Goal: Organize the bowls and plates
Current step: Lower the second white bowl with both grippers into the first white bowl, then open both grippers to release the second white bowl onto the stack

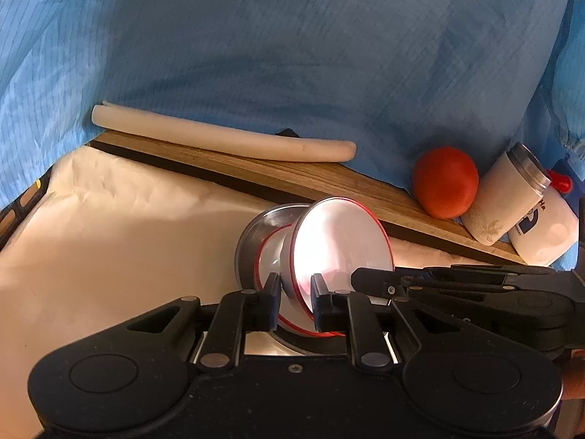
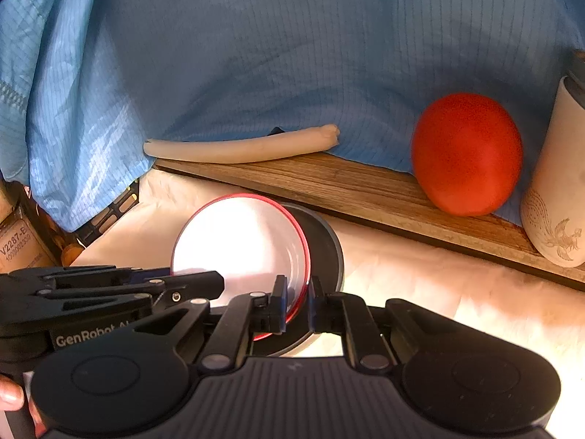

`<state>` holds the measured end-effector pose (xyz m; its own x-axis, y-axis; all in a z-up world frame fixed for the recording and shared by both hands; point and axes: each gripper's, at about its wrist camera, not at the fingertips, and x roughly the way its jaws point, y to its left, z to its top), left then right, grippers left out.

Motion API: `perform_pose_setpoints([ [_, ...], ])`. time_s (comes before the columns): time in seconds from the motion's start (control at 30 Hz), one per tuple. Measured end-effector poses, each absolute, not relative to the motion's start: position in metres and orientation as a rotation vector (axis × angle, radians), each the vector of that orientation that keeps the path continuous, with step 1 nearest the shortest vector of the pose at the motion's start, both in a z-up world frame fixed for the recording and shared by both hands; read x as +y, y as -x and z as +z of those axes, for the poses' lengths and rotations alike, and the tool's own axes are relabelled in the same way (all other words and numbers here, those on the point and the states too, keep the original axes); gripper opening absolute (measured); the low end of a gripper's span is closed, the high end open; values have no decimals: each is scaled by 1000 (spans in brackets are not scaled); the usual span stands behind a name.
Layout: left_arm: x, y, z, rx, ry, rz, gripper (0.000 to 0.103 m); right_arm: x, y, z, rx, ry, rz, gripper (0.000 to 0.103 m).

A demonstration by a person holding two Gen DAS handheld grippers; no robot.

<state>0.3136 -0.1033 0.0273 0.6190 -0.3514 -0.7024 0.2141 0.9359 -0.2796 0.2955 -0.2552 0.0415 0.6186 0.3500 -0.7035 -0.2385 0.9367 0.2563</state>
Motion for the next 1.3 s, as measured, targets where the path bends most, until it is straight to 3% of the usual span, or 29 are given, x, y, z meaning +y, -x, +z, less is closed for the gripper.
perform_pose_setpoints([
  [0.4,-107,-312,32,836,74,-306,29,-253,-295,43,841,-112,349,13],
  [0.8,-101,-312,26,821,111,-327,29,-259,-290,43,825,-137,350,17],
  [1.07,-91,-299,32,777,187,-358,49,-268,-277,53,769,-162,353,39],
  [1.2,-85,-295,35,762,212,-357,50,-274,-269,57,749,-173,348,45],
  [1.3,-79,-290,38,742,227,-352,60,-281,-260,60,728,-192,345,57],
])
